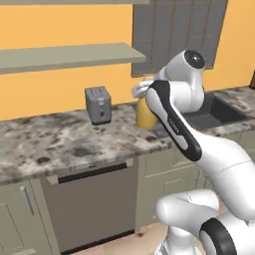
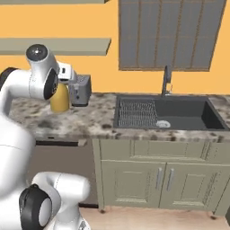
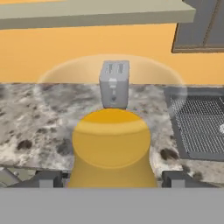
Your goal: Place the pitcher and cup on the dining counter for serving.
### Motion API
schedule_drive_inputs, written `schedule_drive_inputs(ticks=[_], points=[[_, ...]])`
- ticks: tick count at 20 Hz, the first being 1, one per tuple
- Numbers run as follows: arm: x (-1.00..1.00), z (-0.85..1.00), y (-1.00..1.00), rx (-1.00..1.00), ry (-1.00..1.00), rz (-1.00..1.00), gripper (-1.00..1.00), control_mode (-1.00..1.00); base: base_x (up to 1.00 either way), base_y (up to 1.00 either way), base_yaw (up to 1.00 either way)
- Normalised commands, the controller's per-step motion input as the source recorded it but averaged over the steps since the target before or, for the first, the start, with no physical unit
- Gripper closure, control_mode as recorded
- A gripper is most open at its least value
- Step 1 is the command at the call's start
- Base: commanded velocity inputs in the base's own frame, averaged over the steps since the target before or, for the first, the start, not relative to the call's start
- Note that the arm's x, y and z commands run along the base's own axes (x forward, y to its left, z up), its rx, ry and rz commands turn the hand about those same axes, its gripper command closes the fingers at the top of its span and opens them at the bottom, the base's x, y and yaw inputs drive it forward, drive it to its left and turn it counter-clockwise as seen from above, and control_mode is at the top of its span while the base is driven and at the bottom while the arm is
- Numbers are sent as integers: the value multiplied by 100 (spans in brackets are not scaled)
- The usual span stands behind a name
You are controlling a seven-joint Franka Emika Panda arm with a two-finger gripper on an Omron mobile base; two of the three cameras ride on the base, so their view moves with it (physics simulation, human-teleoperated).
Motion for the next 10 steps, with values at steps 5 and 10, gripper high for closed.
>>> schedule_drive_inputs(ticks=[5,10], points=[[0,0,0,0,0,0,100,100,-27,-20,96],[0,0,0,0,0,0,100,100,-22,0,100]])
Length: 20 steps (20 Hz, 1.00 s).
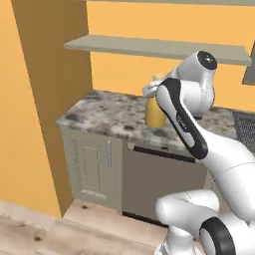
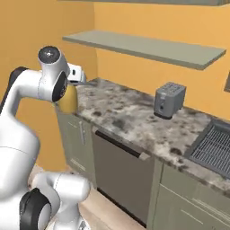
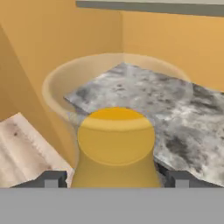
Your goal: Place the pitcher and cup on the dining counter for serving.
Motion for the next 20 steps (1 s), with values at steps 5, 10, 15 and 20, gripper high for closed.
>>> schedule_drive_inputs(ticks=[5,10,15,20], points=[[0,0,0,0,0,0,100,100,-17,0,100],[0,0,0,0,0,0,100,100,-13,0,100],[0,0,0,0,0,0,100,100,-5,0,100],[0,0,0,0,0,0,100,100,0,0,100]])
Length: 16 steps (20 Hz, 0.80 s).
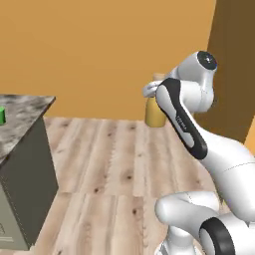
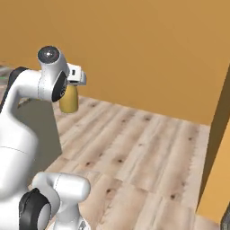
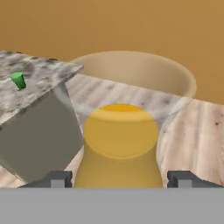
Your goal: Place the pitcher and cup on the dining counter for serving.
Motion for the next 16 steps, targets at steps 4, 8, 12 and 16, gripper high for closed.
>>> schedule_drive_inputs(ticks=[4,8,12,16], points=[[0,0,0,0,0,0,100,100,18,2,94],[0,0,0,0,0,0,100,100,63,13,79],[0,0,0,0,0,0,100,100,100,32,58],[0,0,0,0,0,0,100,100,100,94,28]])
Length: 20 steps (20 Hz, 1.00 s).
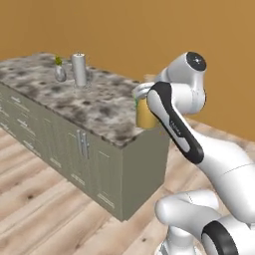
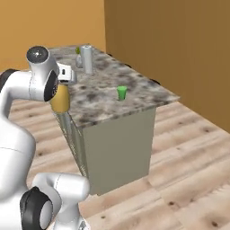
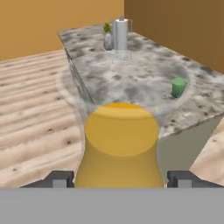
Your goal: Place the pitcher and cup on the dining counter for serving.
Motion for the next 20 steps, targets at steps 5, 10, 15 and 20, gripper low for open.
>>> schedule_drive_inputs(ticks=[5,10,15,20], points=[[0,0,0,0,0,0,100,100,100,100,-12],[0,0,0,0,0,0,100,100,100,100,-37],[0,0,0,0,0,0,100,100,100,100,-54],[0,0,0,0,0,0,100,100,49,88,-70]])
